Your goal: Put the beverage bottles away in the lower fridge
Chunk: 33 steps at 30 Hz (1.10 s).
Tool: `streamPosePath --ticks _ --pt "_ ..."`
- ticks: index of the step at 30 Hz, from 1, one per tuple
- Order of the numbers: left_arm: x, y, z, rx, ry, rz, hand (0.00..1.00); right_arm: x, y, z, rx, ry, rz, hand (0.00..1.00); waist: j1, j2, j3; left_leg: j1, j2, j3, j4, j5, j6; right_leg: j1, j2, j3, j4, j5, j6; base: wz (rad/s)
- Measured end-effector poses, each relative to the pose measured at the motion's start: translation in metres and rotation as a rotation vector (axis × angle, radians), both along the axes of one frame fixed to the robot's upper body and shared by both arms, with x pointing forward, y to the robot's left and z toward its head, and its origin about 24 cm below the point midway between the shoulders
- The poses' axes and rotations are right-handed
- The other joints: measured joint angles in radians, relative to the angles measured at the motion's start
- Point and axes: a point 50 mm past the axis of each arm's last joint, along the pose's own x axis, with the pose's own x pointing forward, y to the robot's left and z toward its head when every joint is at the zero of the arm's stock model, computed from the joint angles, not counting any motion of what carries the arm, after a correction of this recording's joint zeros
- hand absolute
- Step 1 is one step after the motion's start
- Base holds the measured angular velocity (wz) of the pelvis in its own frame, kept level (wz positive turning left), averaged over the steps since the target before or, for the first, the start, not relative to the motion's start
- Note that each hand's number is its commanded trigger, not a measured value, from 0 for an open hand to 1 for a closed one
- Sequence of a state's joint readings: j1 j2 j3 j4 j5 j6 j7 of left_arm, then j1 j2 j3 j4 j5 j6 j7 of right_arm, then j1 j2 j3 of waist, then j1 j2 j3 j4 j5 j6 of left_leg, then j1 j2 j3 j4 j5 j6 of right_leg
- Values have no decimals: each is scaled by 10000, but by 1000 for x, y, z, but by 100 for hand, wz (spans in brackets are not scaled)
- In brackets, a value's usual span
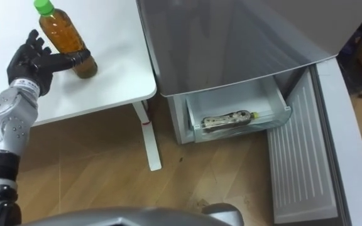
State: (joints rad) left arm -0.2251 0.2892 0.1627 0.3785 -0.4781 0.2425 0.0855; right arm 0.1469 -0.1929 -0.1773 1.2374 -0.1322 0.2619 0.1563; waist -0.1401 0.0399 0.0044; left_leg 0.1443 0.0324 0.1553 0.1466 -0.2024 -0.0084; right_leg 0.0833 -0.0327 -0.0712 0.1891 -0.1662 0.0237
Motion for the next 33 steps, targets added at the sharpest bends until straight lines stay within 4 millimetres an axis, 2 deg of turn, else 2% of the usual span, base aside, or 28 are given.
streamPosePath --ticks 6,16,23,24,25,33 --pt "15 -7 16 -150 -533 -531 0 0 0 0 -9 27 53 0 18 57 -24 4 1 67 4 1 0 -7 10 79 11 0 0 -4" --pt "15 -7 15 -348 -529 -632 0 4 -2 1 -119 -160 361 0 22 140 15 24 8 80 24 -4 -5 -34 25 148 90 -3 -6 -1" --pt "16 -7 16 -367 -563 -718 0 6 -2 1 -154 -275 471 0 46 133 12 -7 13 81 43 -4 -5 -175 42 208 161 -31 -22 0" --pt "16 -7 16 -364 -564 -718 75 6 -2 1 -155 -272 477 0 46 133 12 -9 14 81 43 -4 -5 -176 43 211 161 -31 -22 0" --pt "16 -7 16 -358 -568 -717 100 5 -2 1 -155 -256 478 0 46 131 12 -13 15 81 44 -4 -5 -182 45 214 160 -31 -23 0" --pt "16 -5 18 -286 -595 -692 100 4 -2 1 -173 -290 497 0 45 81 16 -21 14 78 74 -3 -6 -163 55 321 167 -30 -23 -3"
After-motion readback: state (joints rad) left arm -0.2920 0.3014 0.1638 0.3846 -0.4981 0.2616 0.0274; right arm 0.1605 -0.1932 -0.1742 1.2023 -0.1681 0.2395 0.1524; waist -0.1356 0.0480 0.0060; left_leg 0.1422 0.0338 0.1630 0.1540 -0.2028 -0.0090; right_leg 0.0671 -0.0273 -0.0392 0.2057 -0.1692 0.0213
